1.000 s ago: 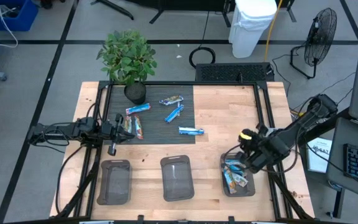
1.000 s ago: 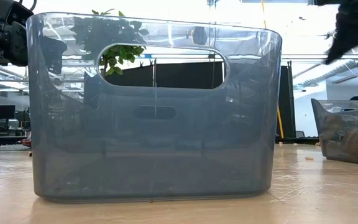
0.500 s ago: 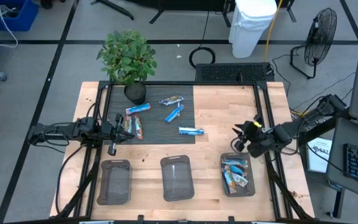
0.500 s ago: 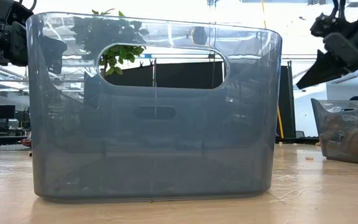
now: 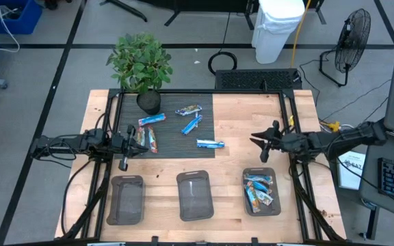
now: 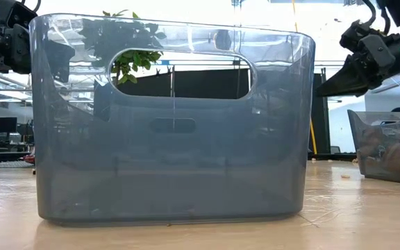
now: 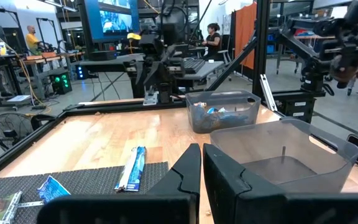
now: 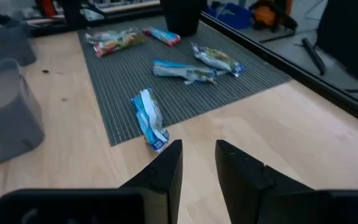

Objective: Pick and place Granola Bars by type
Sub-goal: Put the red granola bar into the left black bin

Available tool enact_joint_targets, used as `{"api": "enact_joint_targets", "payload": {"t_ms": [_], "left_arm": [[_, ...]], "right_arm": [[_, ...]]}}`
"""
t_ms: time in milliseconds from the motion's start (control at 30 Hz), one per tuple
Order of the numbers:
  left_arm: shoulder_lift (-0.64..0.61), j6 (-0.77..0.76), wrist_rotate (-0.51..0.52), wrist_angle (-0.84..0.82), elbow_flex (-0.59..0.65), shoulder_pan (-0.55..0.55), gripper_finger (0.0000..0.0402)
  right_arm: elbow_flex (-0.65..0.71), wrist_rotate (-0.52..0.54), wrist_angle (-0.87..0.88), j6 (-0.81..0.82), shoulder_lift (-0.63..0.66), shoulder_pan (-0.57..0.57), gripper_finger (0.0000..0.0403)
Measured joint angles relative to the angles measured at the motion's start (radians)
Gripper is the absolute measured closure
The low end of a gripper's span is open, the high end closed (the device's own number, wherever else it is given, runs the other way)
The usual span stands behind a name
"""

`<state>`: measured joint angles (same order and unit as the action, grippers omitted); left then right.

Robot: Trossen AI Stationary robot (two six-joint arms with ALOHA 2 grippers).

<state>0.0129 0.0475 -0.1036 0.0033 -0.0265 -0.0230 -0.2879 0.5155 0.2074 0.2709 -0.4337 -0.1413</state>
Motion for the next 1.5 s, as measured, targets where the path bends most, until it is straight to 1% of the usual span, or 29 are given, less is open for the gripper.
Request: {"api": "enact_joint_targets", "payload": {"t_ms": [367, 500, 667, 800, 967, 1200, 1400, 1500], "left_arm": [[0.0, 0.0, 0.0, 0.0, 0.0, 0.0, 0.0376], [0.0, 0.0, 0.0, 0.0, 0.0, 0.0, 0.0376], [0.0, 0.0, 0.0, 0.0, 0.0, 0.0, 0.0376], [0.0, 0.0, 0.0, 0.0, 0.0, 0.0, 0.0376], [0.0, 0.0, 0.0, 0.0, 0.0, 0.0, 0.0376], [0.0, 0.0, 0.0, 0.0, 0.0, 0.0, 0.0376], [0.0, 0.0, 0.0, 0.0, 0.0, 0.0, 0.0376], [0.0, 0.0, 0.0, 0.0, 0.0, 0.0, 0.0376]], "right_arm": [[0.057, -0.155, -0.014, -0.11, 0.218, 0.123, 0.0316], [0.09, -0.181, -0.016, -0.132, 0.275, 0.149, 0.0316], [0.117, -0.181, -0.016, -0.133, 0.33, 0.163, 0.0316], [0.139, -0.182, -0.021, -0.131, 0.359, 0.163, 0.0316], [0.165, -0.184, -0.077, -0.138, 0.379, 0.163, 0.0316], [0.169, -0.229, -0.099, -0.16, 0.387, 0.162, 0.0316], [0.169, -0.235, -0.096, -0.162, 0.386, 0.162, 0.0316], [0.171, -0.273, -0.101, -0.161, 0.386, 0.162, 0.0316]]}}
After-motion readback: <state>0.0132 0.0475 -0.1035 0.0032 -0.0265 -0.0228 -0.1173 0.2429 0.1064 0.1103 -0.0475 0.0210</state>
